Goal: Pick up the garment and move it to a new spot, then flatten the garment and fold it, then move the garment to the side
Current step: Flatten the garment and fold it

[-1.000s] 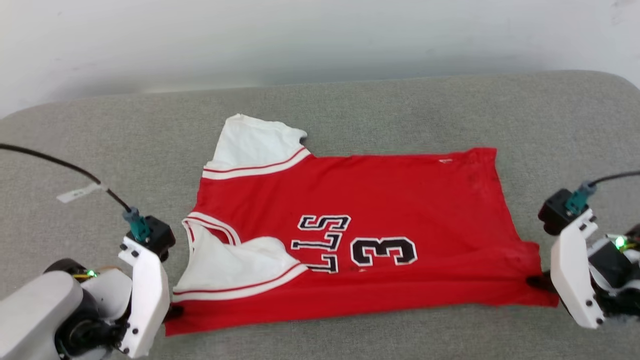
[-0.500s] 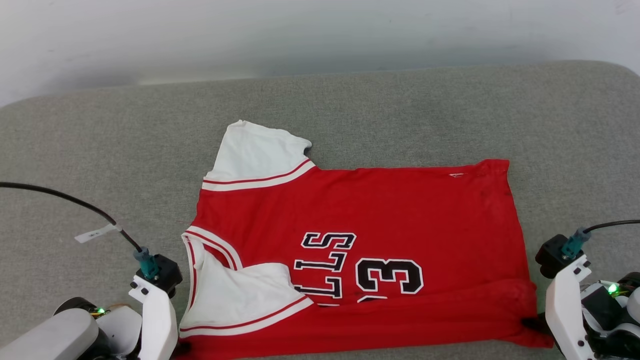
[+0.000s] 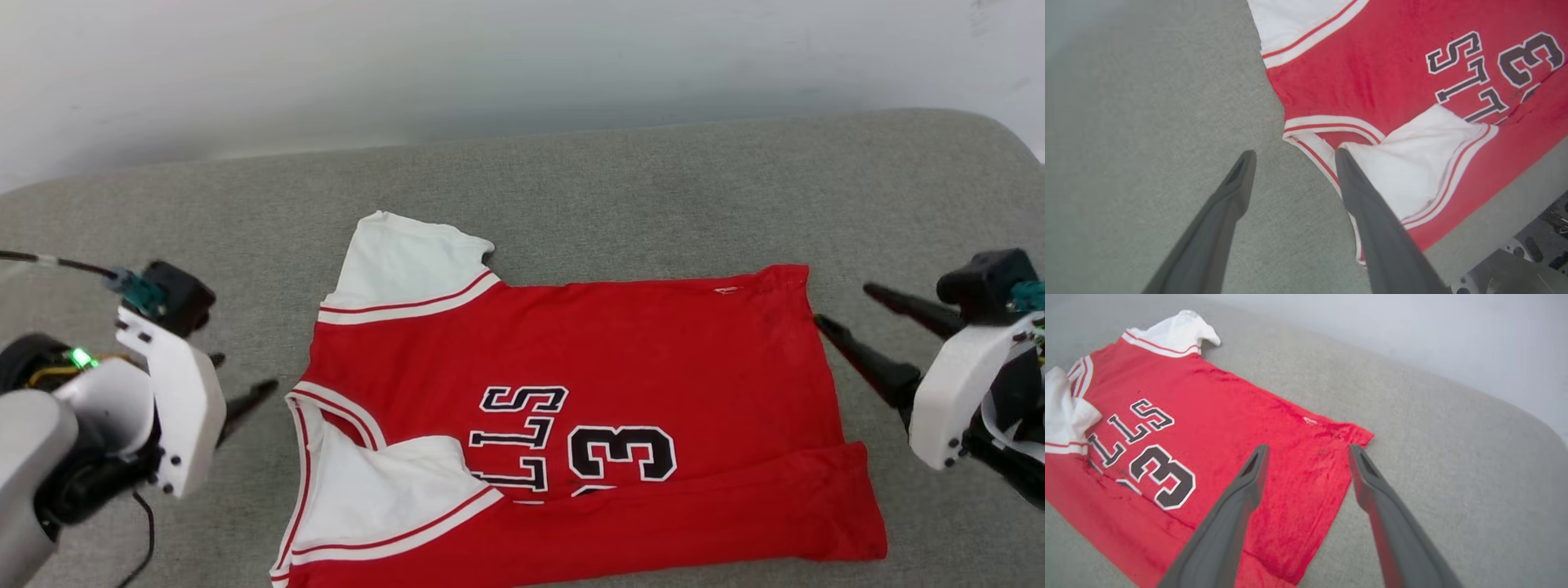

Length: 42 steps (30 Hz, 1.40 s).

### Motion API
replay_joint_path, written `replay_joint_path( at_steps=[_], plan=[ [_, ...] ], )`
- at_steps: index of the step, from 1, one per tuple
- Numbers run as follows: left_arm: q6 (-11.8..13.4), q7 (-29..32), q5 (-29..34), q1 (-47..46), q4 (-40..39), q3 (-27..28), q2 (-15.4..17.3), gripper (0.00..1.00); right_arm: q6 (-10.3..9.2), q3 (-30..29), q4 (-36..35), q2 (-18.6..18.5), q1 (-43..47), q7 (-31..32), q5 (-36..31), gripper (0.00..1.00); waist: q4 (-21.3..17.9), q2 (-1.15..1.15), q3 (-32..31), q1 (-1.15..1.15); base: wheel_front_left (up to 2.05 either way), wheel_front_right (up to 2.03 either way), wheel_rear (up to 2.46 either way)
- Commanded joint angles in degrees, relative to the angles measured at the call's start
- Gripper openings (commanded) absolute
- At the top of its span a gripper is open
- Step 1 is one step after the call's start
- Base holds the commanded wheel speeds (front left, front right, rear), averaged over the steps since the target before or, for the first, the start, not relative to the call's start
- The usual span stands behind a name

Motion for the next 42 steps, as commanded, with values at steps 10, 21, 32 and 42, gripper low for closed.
replay_joint_path(
  at_steps=[10,21,32,42],
  plan=[
    [2.67,-8.01,8.12,-12.12,8.21,4.58,-3.77,1.0,-0.02,-27.06,-6.46,15.76,10.15,-21.78,-24.09,1.0,-3.51,0.0,5.53,0.0,0.0,0.0,0.0],
    [-0.08,4.02,6.28,-28.04,16.29,5.11,-8.52,1.0,-0.03,-42.25,-22.49,32.52,21.43,-24.28,-39.33,1.0,-6.81,0.0,15.66,0.0,0.0,0.0,0.0],
    [-2.01,26.11,4.45,-40.88,20.17,1.25,-9.25,1.0,-0.03,-40.6,-25.29,35.28,18.9,-24.29,-40.97,1.0,-10.28,0.0,24.97,0.0,0.0,0.0,0.0],
    [-3.12,28.58,7.05,-40.51,22.39,-3.44,-9.5,1.0,-0.03,-38.94,-23.48,35.08,16.21,-24.3,-41.78,1.0,-11.27,0.0,27.83,0.0,0.0,0.0,0.0]
  ],
)
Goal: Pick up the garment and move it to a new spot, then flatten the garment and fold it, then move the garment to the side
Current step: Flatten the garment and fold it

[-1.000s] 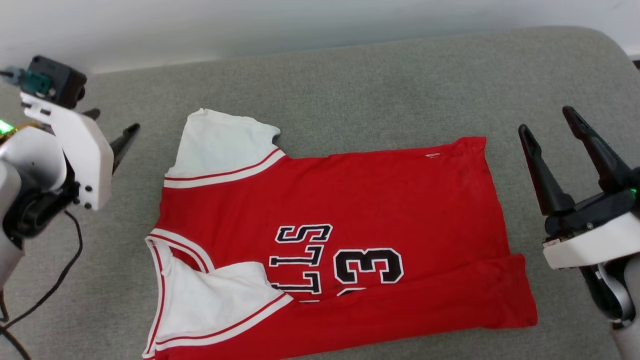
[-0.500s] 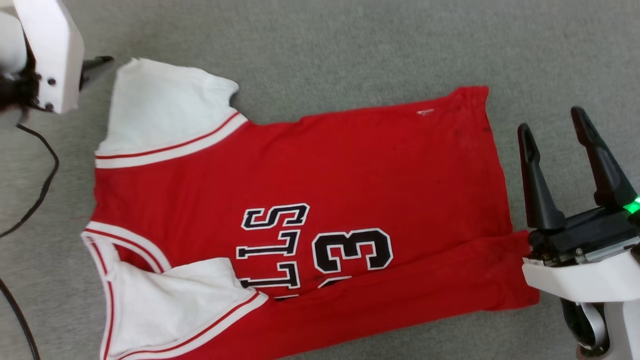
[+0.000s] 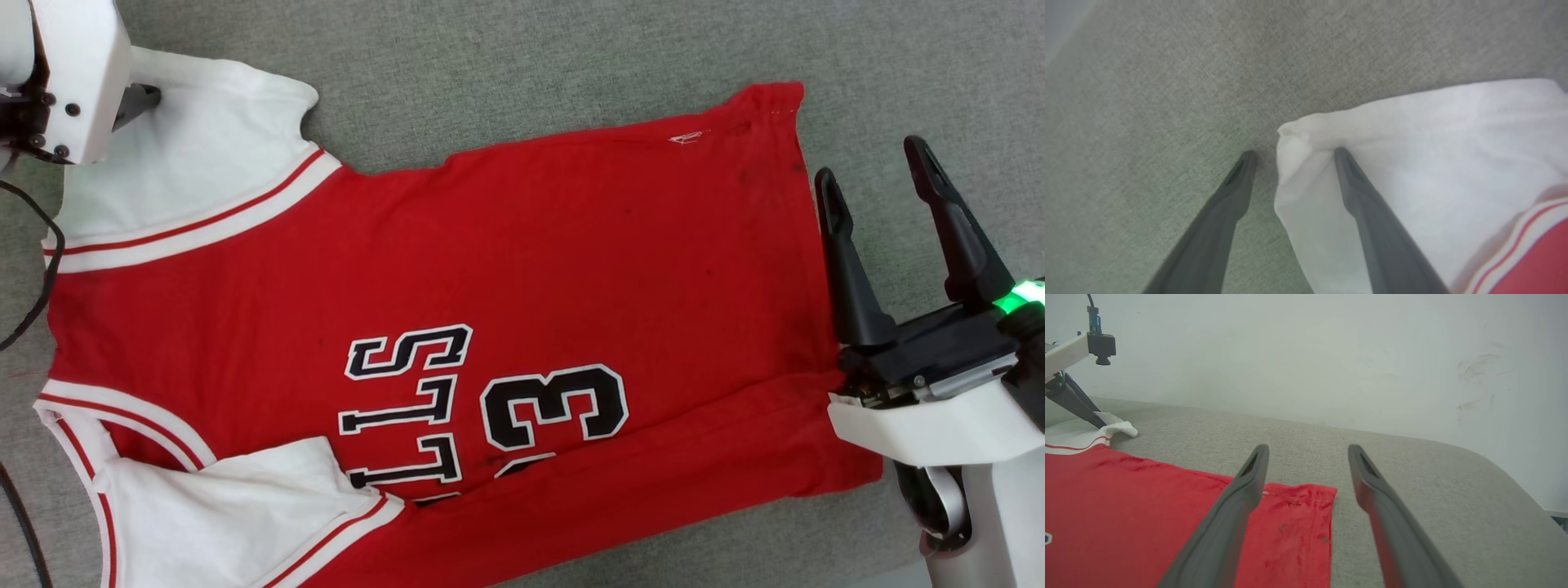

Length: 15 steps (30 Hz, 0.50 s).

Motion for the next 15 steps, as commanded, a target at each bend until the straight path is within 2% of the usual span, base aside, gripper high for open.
replay_joint_path(
  at_steps=[1,2,8,12,15],
  plan=[
    [-0.33,-0.23,0.09,1.91,0.81,-1.5,-0.45,0.46,-0.04,-0.05,0.26,-0.32,-0.79,-0.1,-0.39,1.0,0.03,0.0,-0.12,-0.01,0.0,0.0,0.0],
    [-0.34,-0.31,-0.72,2.44,1.14,-1.46,-0.59,0.0,-0.04,-0.11,0.53,-0.47,-0.91,-0.09,-0.4,1.0,0.12,0.0,-0.39,-0.01,0.0,0.0,0.0],
    [-0.71,-3.39,-1.88,2.27,0.54,-1.68,-0.7,0.0,-0.04,-1.64,0.86,-2.73,-3.91,-0.09,-1.14,1.0,1.07,0.0,-3.32,-0.01,0.0,0.0,0.0],
    [-0.8,-5.87,-1.82,2.31,-0.78,-2.79,-1.39,0.0,-0.04,-2.34,2.39,-7.26,-8.71,0.11,-1.36,1.0,2.41,0.0,-6.16,-0.01,0.0,0.0,0.0],
    [-0.82,-7.34,-2.69,2.75,-2.46,-4.14,-1.72,0.0,-0.04,-1.09,4.89,-11.68,-13.33,4.74,0.05,1.0,3.7,0.0,-8.12,-0.01,0.0,0.0,0.0]
  ],
)
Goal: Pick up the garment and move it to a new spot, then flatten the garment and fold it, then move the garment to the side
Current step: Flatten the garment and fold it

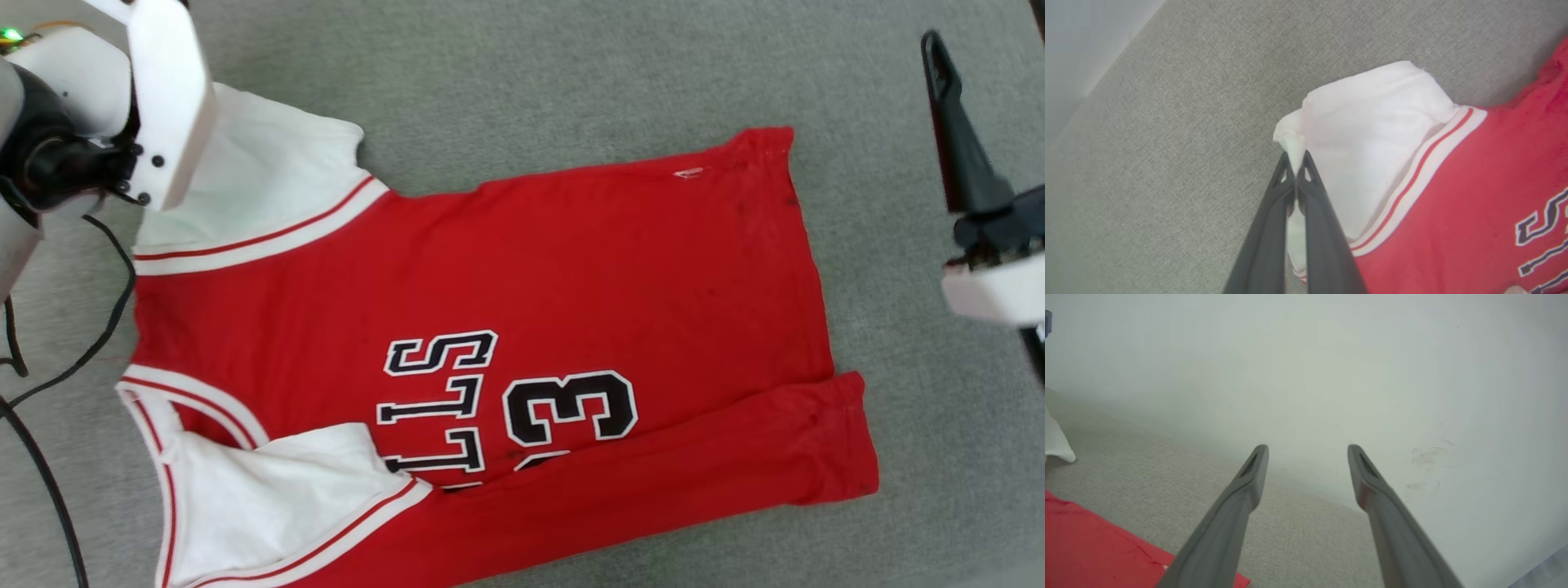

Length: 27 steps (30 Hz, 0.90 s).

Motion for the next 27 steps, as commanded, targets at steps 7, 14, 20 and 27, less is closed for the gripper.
replay_joint_path(
  at_steps=[7,14,20,27],
  plan=[
    [-0.11,-3.79,-1.48,0.98,-3.28,-2.08,-0.37,0.0,-0.04,11.69,5.39,-11.28,-10.07,25.26,11.59,1.0,3.93,0.0,-3.44,0.0,0.0,0.0,0.0],
    [-0.08,-6.59,-1.95,-0.42,-6.67,-4.53,-1.05,0.0,-0.04,27.78,9.28,-20.86,-20.86,50.4,27.91,1.0,7.03,0.0,-2.88,0.0,0.0,0.0,0.0],
    [-0.09,-8.7,-1.97,-2.4,-8.91,-6.23,-1.92,0.0,-0.04,32.99,14.6,-22.08,-27.52,62.7,36.38,1.0,10.06,0.0,-0.33,0.0,0.0,0.0,0.0],
    [-0.09,-11.34,-2.3,-5.17,-10.35,-8.38,-2.39,0.0,-0.04,35.86,24.23,-17.97,-29.19,64.38,37.22,1.0,12.96,0.0,3.09,0.0,0.0,0.0,0.0]
  ],
)
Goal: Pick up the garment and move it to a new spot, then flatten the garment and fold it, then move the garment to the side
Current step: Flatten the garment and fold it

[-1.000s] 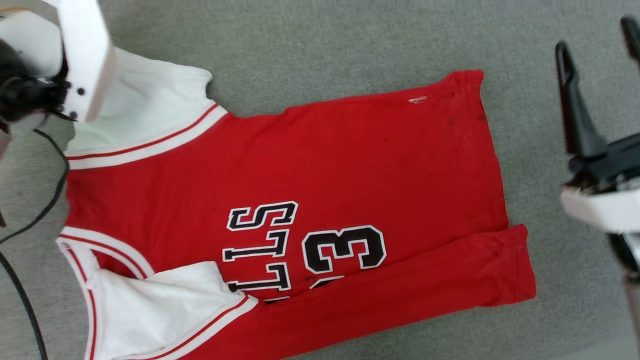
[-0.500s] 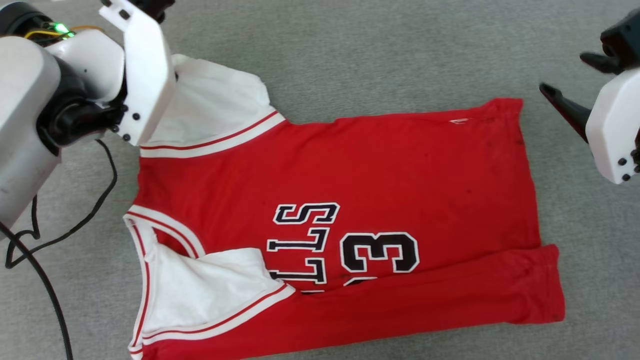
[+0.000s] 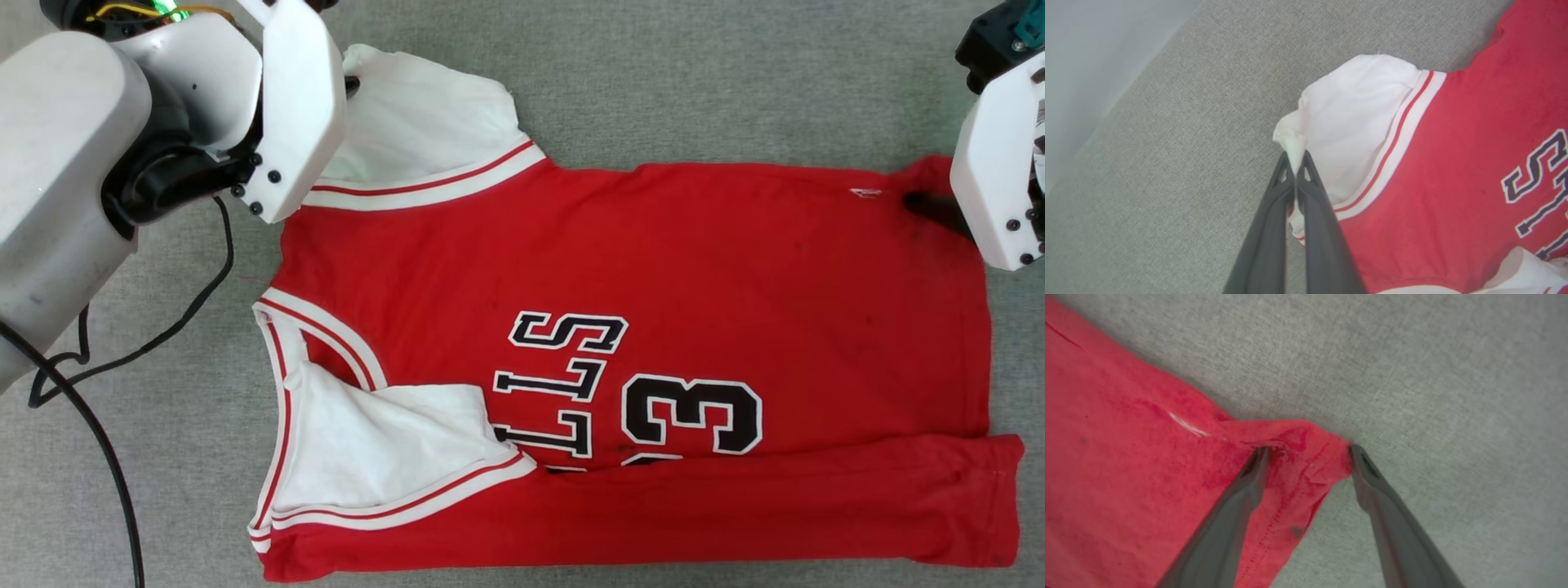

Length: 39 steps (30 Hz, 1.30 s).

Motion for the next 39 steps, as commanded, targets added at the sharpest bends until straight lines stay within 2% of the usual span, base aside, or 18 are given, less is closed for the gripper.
replay_joint_path(
  at_steps=[1,4,5,6,15,22,30,39],
  plan=[
    [-0.03,-0.48,-0.15,-0.8,-0.1,-0.26,0.05,0.0,-0.02,1.29,1.02,0.73,1.01,-0.2,-0.34,1.0,0.5,0.0,0.6,0.0,0.0,0.0,0.0],
    [-0.04,-1.17,-0.41,-1.17,0.03,-1.03,0.19,0.0,-0.02,4.06,3.25,1.53,3.37,-0.53,0.23,1.0,0.66,0.0,0.83,0.0,0.0,0.0,0.0],
    [-0.04,-1.44,-0.54,-1.21,0.14,-1.3,0.31,0.0,-0.02,4.61,3.54,1.71,3.65,-0.92,0.51,0.86,0.61,0.0,0.78,0.0,0.0,0.0,0.0],
    [-0.04,-1.64,-0.69,-1.12,0.33,-1.59,0.5,0.0,-0.03,4.83,3.77,1.85,3.79,-1.64,0.86,0.0,0.48,0.0,0.59,0.0,0.0,0.0,0.0],
    [-0.04,-5.18,-2.67,1.97,1.71,-2.79,2.64,0.0,-0.03,4.11,3.74,0.92,1.92,-11.02,3.49,0.0,-0.97,0.0,-5.73,0.0,0.0,0.0,0.0],
    [0.07,-7.14,-4.73,7.12,-1.3,-3.92,5.67,0.0,-0.03,5.26,3.11,-0.61,5.52,-17.62,6.35,0.0,-1.27,0.0,-12.16,0.0,0.0,0.0,0.0],
    [2.47,-9.57,-6.37,15.8,-7.69,-5.84,10.36,0.0,-0.03,8.49,-0.24,-3.35,12.32,-23.1,8.8,0.0,-1.21,0.0,-18.07,0.0,0.0,0.0,0.0],
    [5.6,-11.7,-8.11,27.9,-12.12,-8.18,13.31,0.0,-0.03,11.19,-3.25,-6.23,21.39,-27.24,11.68,0.0,-1.05,0.0,-21.9,0.0,0.0,0.0,0.0]
  ],
)
